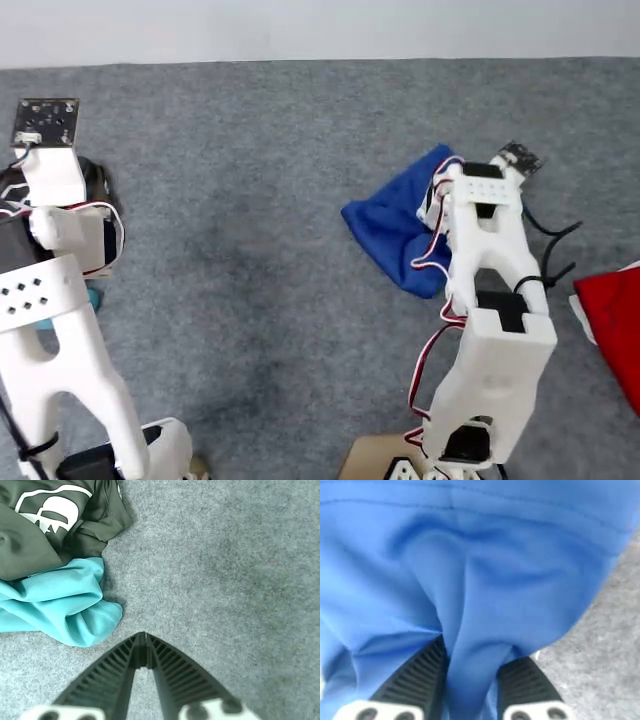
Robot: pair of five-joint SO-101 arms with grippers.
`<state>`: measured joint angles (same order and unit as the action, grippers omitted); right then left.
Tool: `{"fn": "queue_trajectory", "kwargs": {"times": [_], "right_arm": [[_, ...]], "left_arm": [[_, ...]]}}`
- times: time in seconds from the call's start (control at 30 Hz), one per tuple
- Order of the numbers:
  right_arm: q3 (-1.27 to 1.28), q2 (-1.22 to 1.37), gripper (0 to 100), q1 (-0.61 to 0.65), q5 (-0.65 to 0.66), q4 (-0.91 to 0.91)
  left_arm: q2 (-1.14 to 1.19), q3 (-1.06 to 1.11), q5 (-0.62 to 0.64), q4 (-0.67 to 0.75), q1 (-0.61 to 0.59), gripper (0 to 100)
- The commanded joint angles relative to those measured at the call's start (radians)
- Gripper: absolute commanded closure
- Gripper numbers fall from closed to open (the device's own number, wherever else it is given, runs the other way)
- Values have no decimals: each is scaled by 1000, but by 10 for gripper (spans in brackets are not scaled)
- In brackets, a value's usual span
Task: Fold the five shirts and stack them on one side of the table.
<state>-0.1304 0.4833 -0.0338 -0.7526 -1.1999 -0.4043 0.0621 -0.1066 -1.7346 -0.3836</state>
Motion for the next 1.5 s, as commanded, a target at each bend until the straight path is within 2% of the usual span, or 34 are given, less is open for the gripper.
{"fn": "queue_trajectory", "kwargs": {"times": [0.0, 0.27, 0.47, 0.63, 0.87, 1.03, 1.33, 1.47], "right_arm": [[-172, -19, 988, -16, 23, -125], [-480, -19, 988, -97, 137, -446], [-651, -18, 988, -194, 259, -585], [-677, -19, 988, -317, 341, -591], [-677, -19, 988, -506, 519, -591], [-677, -19, 988, -596, 646, -585], [-677, -16, 988, -768, 822, -412], [-677, -12, 988, -832, 881, -378]], "left_arm": [[-26, 2, -8, -11, 0, 998], [-26, 2, -8, -11, 0, 998], [-26, 2, -8, -11, 2, 998], [-26, 2, -8, -11, 2, 998], [-26, 2, -8, -11, 2, 998], [-26, 2, -8, -11, 5, 998], [-34, 2, -5, -15, 130, 998], [-34, 2, -5, -15, 149, 998]]}}
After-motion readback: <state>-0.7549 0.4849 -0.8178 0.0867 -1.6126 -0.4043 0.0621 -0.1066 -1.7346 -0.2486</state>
